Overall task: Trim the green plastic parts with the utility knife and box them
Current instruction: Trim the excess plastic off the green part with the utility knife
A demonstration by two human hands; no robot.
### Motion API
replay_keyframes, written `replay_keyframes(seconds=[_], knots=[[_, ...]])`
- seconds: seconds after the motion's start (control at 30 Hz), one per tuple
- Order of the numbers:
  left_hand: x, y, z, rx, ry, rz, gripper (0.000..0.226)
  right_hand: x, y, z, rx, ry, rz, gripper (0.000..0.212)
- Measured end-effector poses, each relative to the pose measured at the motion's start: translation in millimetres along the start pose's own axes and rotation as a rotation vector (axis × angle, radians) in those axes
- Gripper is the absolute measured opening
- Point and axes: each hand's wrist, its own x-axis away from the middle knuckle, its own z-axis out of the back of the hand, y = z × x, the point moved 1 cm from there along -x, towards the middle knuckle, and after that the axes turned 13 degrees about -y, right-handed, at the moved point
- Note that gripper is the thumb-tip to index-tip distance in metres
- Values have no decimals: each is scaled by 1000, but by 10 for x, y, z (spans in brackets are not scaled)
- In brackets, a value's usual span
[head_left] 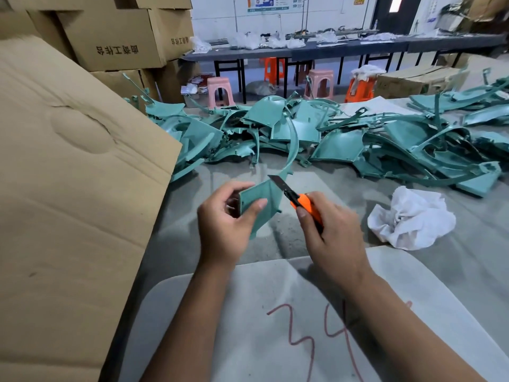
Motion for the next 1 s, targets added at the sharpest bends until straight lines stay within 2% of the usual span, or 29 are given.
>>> replay_keyframes(seconds=[0.07, 0.13, 0.23, 0.33, 0.6, 0.9, 1.0], knots=[[37, -105, -115, -94, -139, 130, 11, -9, 58, 12, -34, -6, -44, 17], [87, -127, -197, -223, -199, 121, 13, 1, 63, 46, -71, -3, -29, 19], [112, -52, -281, -260, -153, 42, 21, 32, -30, 67, -138, 18, 55, 22], [123, 1, -326, -257, -142, 8, 38, 40, -90, 30, -158, -23, 114, 19], [118, 74, -305, -227, -119, -1, 41, 46, -117, -25, -151, -28, 126, 20], [137, 38, -302, -261, -74, 0, 17, 35, -93, -1, -134, 61, 107, 20], [129, -1, -297, -228, -126, 37, 17, 26, -106, 0, -102, 81, 106, 20]])
